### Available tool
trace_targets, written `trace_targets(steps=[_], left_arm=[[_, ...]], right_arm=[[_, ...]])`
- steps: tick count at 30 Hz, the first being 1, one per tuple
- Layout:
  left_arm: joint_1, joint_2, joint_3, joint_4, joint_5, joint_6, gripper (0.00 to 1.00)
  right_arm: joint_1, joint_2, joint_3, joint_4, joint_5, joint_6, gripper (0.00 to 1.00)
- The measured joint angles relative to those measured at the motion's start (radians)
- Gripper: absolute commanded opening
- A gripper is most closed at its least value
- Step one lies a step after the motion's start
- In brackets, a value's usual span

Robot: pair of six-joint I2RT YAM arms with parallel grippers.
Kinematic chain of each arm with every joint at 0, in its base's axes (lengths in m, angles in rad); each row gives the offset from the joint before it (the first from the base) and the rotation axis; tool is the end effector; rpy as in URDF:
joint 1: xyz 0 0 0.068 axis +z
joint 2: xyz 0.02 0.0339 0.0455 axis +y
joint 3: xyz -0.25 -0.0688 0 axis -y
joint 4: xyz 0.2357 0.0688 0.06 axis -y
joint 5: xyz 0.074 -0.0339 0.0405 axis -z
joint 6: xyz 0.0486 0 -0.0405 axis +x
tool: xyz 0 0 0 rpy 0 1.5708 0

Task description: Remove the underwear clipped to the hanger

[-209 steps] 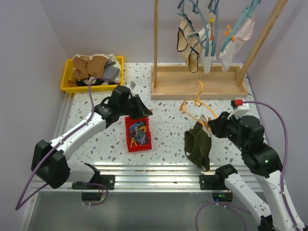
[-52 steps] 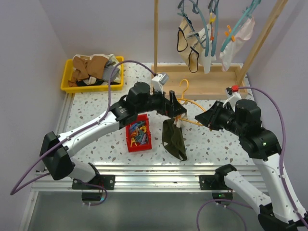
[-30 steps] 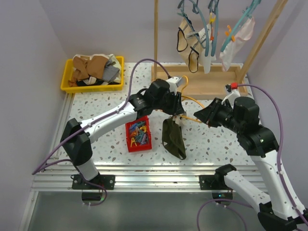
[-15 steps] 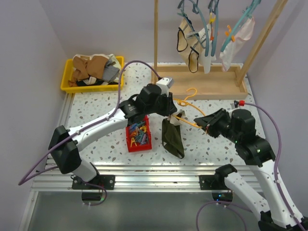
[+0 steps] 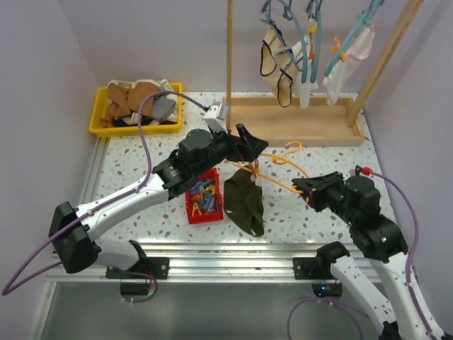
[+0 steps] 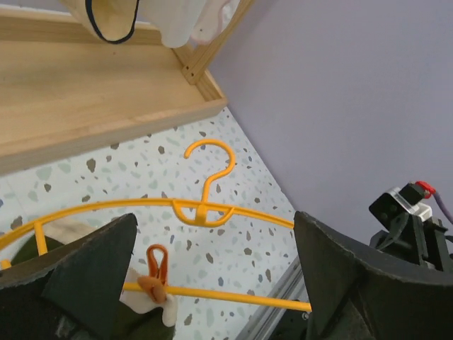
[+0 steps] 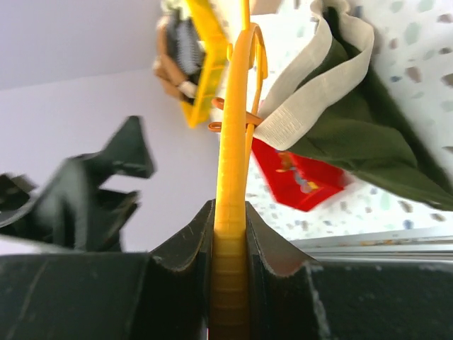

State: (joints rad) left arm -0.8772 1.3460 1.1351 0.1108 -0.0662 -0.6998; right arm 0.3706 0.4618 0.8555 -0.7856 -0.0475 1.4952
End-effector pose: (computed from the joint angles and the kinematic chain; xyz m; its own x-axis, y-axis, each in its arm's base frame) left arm 0.2129 -0.2511 0.3543 -0.5159 -0.3847 -0.7654 0.5136 0.5762 -0.6358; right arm 0.0962 0.0399 0.3239 -0.4284 0.9021 -0.0517 0.3246 0.2071 0.9229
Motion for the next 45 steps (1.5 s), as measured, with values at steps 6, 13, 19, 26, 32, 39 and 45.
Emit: trace_targets(steps=[6, 13, 19, 26, 32, 39, 45], left_arm=[[0.004, 0.008, 0.028, 0.021, 0.018, -0.059, 1.0], [0.048, 0.025, 0.058, -0.041, 0.105, -0.146, 1.0], [0.081, 0.124, 0.08, -0.076, 0.278, -0.248, 1.0], [0.095, 0.269, 0.08, 0.01, 0.501, -0.46, 1.0], [0.097, 0.382, 0.087, 0.115, 0.613, -0.629, 1.0], [0.096, 0.502, 0.139, 0.195, 0.668, -0.768, 1.0], [0.096, 0.564, 0.173, 0.249, 0.678, -0.838, 1.0]], right_arm=[[0.0, 0.164, 0.071, -0.028, 0.001, -0.241, 0.0], [0.0, 0.29, 0.338, -0.098, 0.064, -0.687, 0.0], [0.0, 0.269, 0.387, -0.13, 0.14, -1.017, 0.0], [0.0, 0.174, 0.325, -0.144, 0.174, -1.221, 0.0], [0.0, 0.128, 0.31, -0.143, 0.167, -1.286, 0.0], [0.0, 0.12, 0.294, -0.14, 0.132, -1.292, 0.0], [0.0, 0.12, 0.292, -0.135, 0.106, -1.294, 0.0]])
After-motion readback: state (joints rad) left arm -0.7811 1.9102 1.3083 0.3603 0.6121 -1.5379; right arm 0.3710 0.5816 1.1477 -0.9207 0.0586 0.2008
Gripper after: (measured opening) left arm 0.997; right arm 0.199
